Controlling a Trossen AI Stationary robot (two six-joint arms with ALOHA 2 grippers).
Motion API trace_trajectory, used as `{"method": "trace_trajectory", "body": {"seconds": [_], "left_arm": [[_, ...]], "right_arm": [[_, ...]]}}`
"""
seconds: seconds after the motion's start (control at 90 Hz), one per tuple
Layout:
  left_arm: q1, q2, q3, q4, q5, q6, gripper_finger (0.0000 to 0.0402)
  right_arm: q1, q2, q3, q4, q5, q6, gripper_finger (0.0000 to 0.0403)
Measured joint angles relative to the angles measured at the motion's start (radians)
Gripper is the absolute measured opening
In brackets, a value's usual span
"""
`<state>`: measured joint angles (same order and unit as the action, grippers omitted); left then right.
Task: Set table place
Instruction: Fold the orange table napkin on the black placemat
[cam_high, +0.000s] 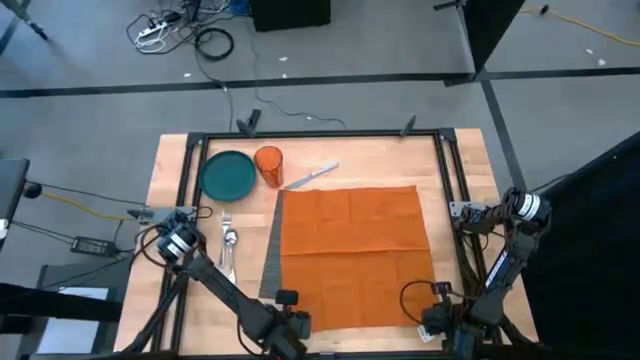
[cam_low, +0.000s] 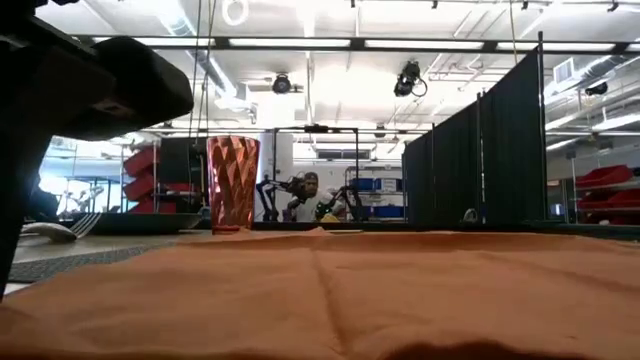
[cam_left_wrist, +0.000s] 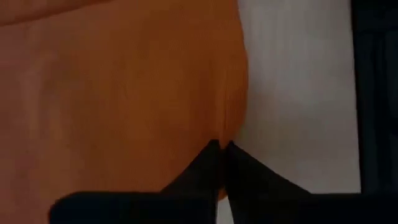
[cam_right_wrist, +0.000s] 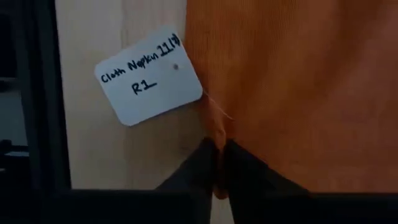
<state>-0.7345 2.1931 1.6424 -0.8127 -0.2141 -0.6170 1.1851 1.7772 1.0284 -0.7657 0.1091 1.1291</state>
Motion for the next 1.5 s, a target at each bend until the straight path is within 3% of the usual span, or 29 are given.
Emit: {"method": "trace_trajectory", "body": {"seconds": [0.478,0.744,0.856,1.267,1.5], "left_arm": [[-0.091,-0.004,0.203,-0.148,-0.005,-0.122,0.0000],[-0.048,-0.010,0.356,-0.489,-0.169,-0.110,0.0000],[-0.012,-0.021,0.356,-0.603,-0.230,-0.115,0.0000],[0.150,-0.028,0.338,-0.751,-0.351,0.013,0.0000],[0.270,-0.035,0.229,-0.755,-0.368,0.110,0.0000]], "right_arm": [[0.013,-0.008,0.113,0.034,0.050,0.039,0.0000],[-0.036,-0.065,0.212,-0.209,0.204,0.065,0.0000],[-0.079,-0.118,0.213,-0.307,0.278,0.082,0.0000],[-0.262,-0.168,0.212,-0.699,0.296,0.097,0.0000],[-0.358,-0.187,0.100,-0.706,0.292,0.090,0.0000]]}}
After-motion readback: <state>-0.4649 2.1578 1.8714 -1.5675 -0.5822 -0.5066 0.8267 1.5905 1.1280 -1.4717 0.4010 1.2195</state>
